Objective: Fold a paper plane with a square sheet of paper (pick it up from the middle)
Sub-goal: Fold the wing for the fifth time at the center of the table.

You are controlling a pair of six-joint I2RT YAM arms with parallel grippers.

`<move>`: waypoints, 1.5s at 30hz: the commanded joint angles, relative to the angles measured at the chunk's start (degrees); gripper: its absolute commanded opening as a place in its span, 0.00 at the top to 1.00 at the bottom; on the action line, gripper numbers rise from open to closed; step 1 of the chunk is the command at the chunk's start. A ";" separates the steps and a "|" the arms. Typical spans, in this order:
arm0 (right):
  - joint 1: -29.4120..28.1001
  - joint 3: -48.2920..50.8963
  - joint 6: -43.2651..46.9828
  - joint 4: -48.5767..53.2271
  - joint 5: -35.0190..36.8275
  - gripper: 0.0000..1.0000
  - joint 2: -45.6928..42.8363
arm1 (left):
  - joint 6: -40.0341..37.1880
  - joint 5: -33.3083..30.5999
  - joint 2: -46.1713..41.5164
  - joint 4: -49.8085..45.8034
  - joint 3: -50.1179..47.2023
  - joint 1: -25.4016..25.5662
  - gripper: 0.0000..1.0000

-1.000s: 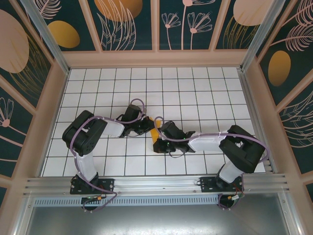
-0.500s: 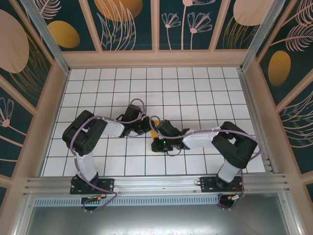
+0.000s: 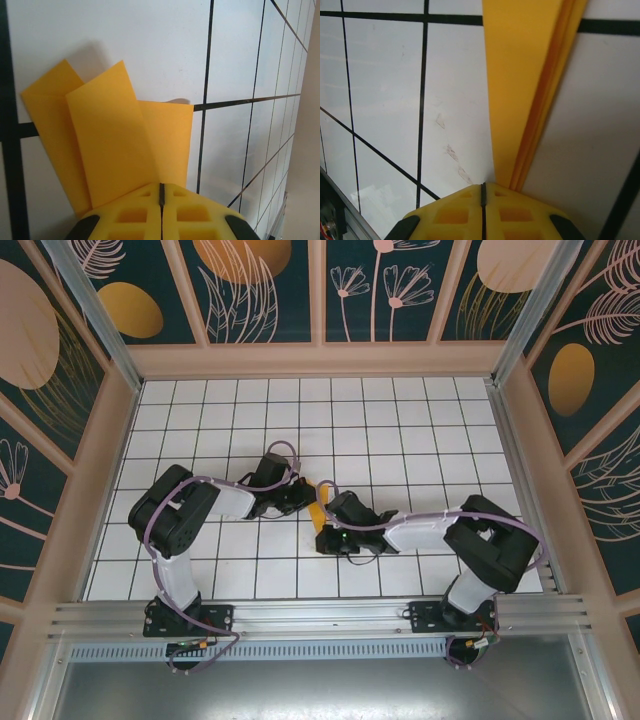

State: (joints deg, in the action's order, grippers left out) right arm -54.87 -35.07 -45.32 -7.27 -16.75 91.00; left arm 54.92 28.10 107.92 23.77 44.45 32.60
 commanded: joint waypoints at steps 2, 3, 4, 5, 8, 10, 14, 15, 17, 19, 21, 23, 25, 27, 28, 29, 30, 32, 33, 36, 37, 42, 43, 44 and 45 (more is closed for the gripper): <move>-0.59 4.21 -2.27 5.01 -0.26 0.91 -3.24 | -2.71 -6.71 4.76 -7.59 -1.16 0.10 0.92; -0.48 4.91 -2.68 4.88 -0.13 0.91 -4.21 | -2.75 -6.70 4.76 -7.65 -1.14 0.08 0.92; -0.35 5.39 -2.86 4.51 -0.20 0.91 -5.38 | -2.84 -6.71 4.67 -7.69 -1.12 0.10 0.91; -0.11 5.58 -3.05 4.17 -0.17 0.91 -6.50 | -2.87 -6.66 4.56 -7.66 -1.12 0.10 0.91; 0.95 5.03 -3.04 2.22 0.40 0.91 -10.12 | -2.70 -6.23 4.27 -7.32 -1.16 0.10 0.91; 2.23 4.29 -3.30 -0.51 0.30 0.91 -11.53 | -2.58 -6.12 3.92 -7.09 -1.43 0.10 0.91; 4.40 0.89 -4.12 -4.38 -2.02 0.92 -8.99 | -2.61 -5.95 3.46 -7.05 -1.48 0.10 0.91; 4.42 -0.35 -3.93 -4.38 -1.86 0.93 -7.97 | -2.54 -5.97 3.44 -6.99 -1.64 0.10 0.91; 4.49 -2.77 -4.19 -4.42 -1.72 0.93 -5.29 | -2.23 -5.84 3.39 -6.69 -1.77 0.09 0.91; 4.40 -4.91 -3.96 -5.06 -2.91 0.93 -1.52 | -2.18 -5.30 3.62 -6.03 -1.82 0.10 0.90; 4.42 -6.35 -4.20 -5.68 -3.04 0.93 1.42 | -2.13 -5.14 3.85 -6.02 -1.73 0.10 0.90; 4.51 -7.30 -4.48 -6.72 -3.35 0.93 3.64 | -2.17 -5.07 3.87 -5.92 -1.73 0.10 0.90; 4.71 -7.45 -4.75 -6.75 -3.21 0.93 5.31 | -2.12 -5.11 3.60 -6.02 -1.80 0.10 0.90; 5.08 -5.92 -4.90 -8.11 -3.76 0.92 6.04 | -2.18 -5.25 3.40 -6.01 -1.97 0.10 0.90; 5.25 -4.96 -5.17 -8.53 -4.17 0.92 6.28 | -2.17 -5.33 3.31 -6.00 -2.08 0.10 0.90; 5.51 -4.05 -5.35 -8.75 -4.74 0.92 6.56 | -2.18 -5.38 3.27 -5.95 -2.10 0.09 0.90; 5.77 -2.98 -5.36 -8.60 -5.65 0.92 6.99 | -2.16 -5.51 3.18 -6.10 -2.08 0.10 0.90; 5.67 -0.70 -5.73 -8.43 -6.01 0.92 6.85 | -2.16 -5.83 2.92 -6.13 -2.17 0.10 0.90; 5.57 1.35 -6.38 -9.63 -6.58 0.92 6.20 | -2.10 -5.95 2.91 -6.26 -2.07 0.07 0.90; 5.24 4.48 -6.88 -9.71 -7.75 0.92 4.62 | -1.79 -6.45 2.80 -6.08 -2.09 0.09 0.91; 5.01 4.89 -6.38 -8.85 -8.18 0.92 3.98 | -1.62 -6.64 2.76 -6.07 -2.17 0.10 0.91; 3.57 5.62 -3.91 -4.77 -8.85 0.91 0.25 | -1.63 -7.01 2.72 -6.37 -2.19 0.09 0.91; 3.42 5.63 -3.46 -3.99 -9.02 0.91 -0.10 | -1.61 -6.99 2.78 -6.37 -2.17 0.10 0.91; 3.37 5.46 -3.26 -2.67 -8.36 0.91 -0.64 | -1.64 -6.84 2.82 -6.37 -2.13 0.10 0.91; 3.31 5.35 -3.10 -1.47 -7.52 0.91 -1.16 | -1.65 -6.88 2.74 -6.36 -2.12 0.10 0.91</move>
State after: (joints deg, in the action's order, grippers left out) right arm -50.68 -30.96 -50.26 -16.19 -23.24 91.53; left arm 54.52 27.99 107.90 23.83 44.58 32.71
